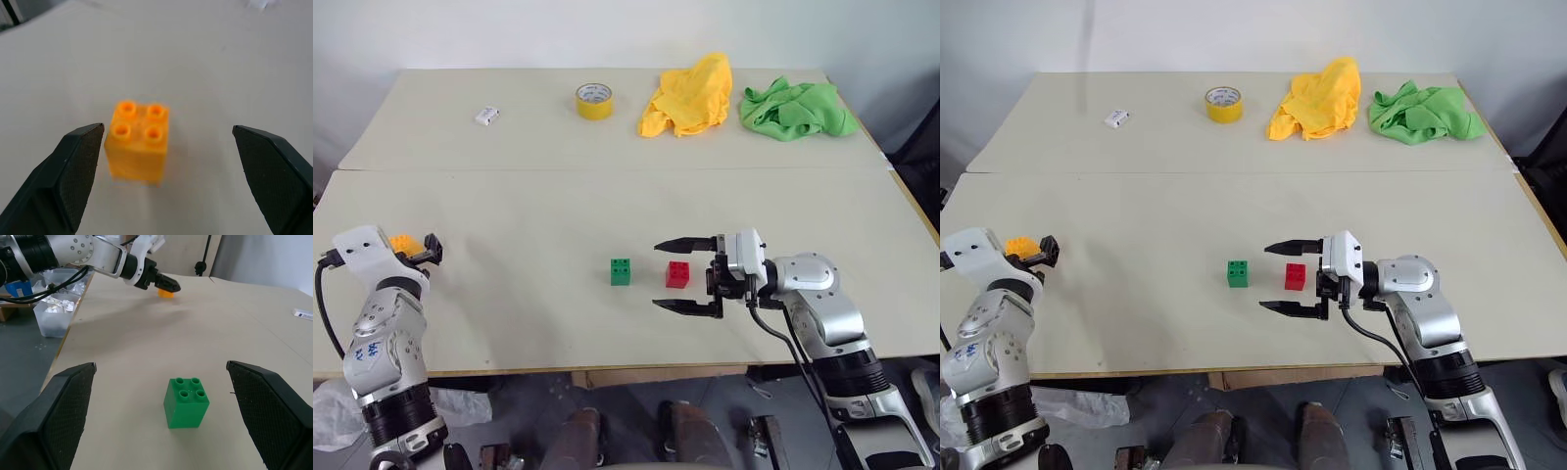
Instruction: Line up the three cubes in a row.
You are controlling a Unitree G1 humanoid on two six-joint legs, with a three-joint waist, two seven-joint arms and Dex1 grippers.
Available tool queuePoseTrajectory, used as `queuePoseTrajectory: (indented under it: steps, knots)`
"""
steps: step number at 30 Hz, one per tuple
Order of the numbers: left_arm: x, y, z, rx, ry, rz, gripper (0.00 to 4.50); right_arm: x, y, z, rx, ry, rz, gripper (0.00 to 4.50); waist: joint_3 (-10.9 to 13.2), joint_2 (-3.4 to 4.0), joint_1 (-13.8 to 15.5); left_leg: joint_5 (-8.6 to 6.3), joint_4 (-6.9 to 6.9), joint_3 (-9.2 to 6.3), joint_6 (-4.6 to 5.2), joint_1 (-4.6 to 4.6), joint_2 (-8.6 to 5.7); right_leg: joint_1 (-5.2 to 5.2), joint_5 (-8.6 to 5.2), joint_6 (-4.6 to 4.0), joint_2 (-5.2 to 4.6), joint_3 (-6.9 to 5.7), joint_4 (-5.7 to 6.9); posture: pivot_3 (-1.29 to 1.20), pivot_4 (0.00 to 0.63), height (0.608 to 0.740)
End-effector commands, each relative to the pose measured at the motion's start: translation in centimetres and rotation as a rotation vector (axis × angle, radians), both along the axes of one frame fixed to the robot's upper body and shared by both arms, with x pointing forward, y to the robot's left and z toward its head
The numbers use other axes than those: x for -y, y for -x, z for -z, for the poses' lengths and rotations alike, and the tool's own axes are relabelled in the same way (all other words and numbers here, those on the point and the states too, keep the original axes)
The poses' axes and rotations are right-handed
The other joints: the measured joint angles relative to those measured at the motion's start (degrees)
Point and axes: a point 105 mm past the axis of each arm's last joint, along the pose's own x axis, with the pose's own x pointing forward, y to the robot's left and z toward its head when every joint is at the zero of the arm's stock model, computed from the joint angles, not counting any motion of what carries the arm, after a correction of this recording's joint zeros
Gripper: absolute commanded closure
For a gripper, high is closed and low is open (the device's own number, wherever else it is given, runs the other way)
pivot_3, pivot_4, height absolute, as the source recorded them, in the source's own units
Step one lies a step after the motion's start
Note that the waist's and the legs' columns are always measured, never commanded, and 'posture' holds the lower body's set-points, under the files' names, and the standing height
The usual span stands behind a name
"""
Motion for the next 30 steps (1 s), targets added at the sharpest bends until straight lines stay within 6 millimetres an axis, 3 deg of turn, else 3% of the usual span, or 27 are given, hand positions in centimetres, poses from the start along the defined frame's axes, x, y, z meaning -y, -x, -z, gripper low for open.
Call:
queuePoseTrajectory:
  steps: [1,4,7,11,15,16,19,23,26,30]
  knots:
    - [-0.7,-0.2,-1.1,0.0,-0.053,-0.01,0.03,0.1,0.5,-0.9,0.039,-0.009,0.0,0.0,0.0,0.0,0.0,0.0,0.0,0.0,0.0,0.0,0.0,0.0,0.0,0.0,-0.01,0.0,0.01,0.0,0.15,0.74]
    - [-1.0,-0.4,-1.1,-0.004,-0.055,-0.002,0.03,0.2,0.6,-0.9,0.04,-0.008,0.012,0.0,0.0,0.0,0.05,0.0,0.0,-0.01,0.0,0.0,-0.02,0.0,0.0,0.0,-0.02,0.0,0.0,0.0,0.15,0.74]
    - [-1.0,-0.5,-0.9,-0.016,-0.055,0.013,0.59,0.2,0.7,-0.8,0.038,-0.011,0.021,0.0,0.0,0.0,0.11,0.0,0.0,-0.03,0.0,0.0,-0.02,0.02,0.0,0.0,-0.04,0.0,0.0,0.0,0.15,0.74]
    - [-0.9,-0.7,-1.0,-0.012,-0.068,0.027,1.84,0.2,0.7,-0.9,0.042,-0.02,0.031,0.0,0.0,0.0,0.06,0.0,0.01,-0.02,0.0,0.0,-0.01,0.03,0.0,0.0,-0.04,0.0,-0.01,0.0,0.15,0.74]
    - [-0.6,-1.3,-2.5,0.043,-0.109,0.08,3.0,0.9,0.7,-0.5,0.024,-0.015,0.057,0.0,0.0,0.0,0.16,0.0,0.01,-0.02,0.0,0.0,-0.02,0.03,0.0,0.0,-0.04,-0.01,-0.01,0.0,0.15,0.74]
    - [-0.2,-1.4,-3.0,0.07,-0.111,0.126,3.01,1.1,0.7,-0.4,0.024,-0.009,0.062,0.0,0.0,-0.01,0.22,0.0,0.01,-0.03,0.0,0.0,-0.02,0.03,0.0,0.0,-0.04,-0.01,-0.01,0.0,0.15,0.74]
    - [3.7,-1.4,-5.7,0.174,-0.207,0.49,3.0,2.4,0.5,-0.3,0.021,0.012,0.1,0.0,0.0,-0.01,0.13,0.0,0.01,-0.02,0.0,-0.01,-0.02,0.03,0.0,0.0,-0.05,-0.02,-0.03,0.0,0.15,0.74]
    - [8.2,0.3,-9.3,0.304,-0.33,0.979,3.0,5.1,0.1,0.1,0.015,0.079,0.161,0.0,0.01,0.0,0.04,0.0,0.01,-0.01,-0.01,-0.02,0.01,0.12,0.0,0.0,-0.07,-0.05,-0.24,0.0,0.15,0.74]
    - [10.6,0.7,-8.4,0.194,-0.436,1.288,3.0,7.1,-0.2,0.2,0.014,0.126,0.205,0.0,0.04,0.09,0.05,-0.01,-0.01,-0.03,-0.01,-0.02,0.02,0.17,0.0,-0.01,-0.08,-0.11,-0.49,0.0,0.15,0.74]
    - [12.4,0.4,-5.8,0.057,-0.592,1.576,3.0,8.0,-0.2,-0.5,0.014,0.115,0.236,0.0,0.11,0.27,-0.09,0.01,-0.05,0.03,0.01,0.01,0.02,0.16,0.0,-0.01,-0.06,-0.1,-0.46,0.0,0.15,0.74]
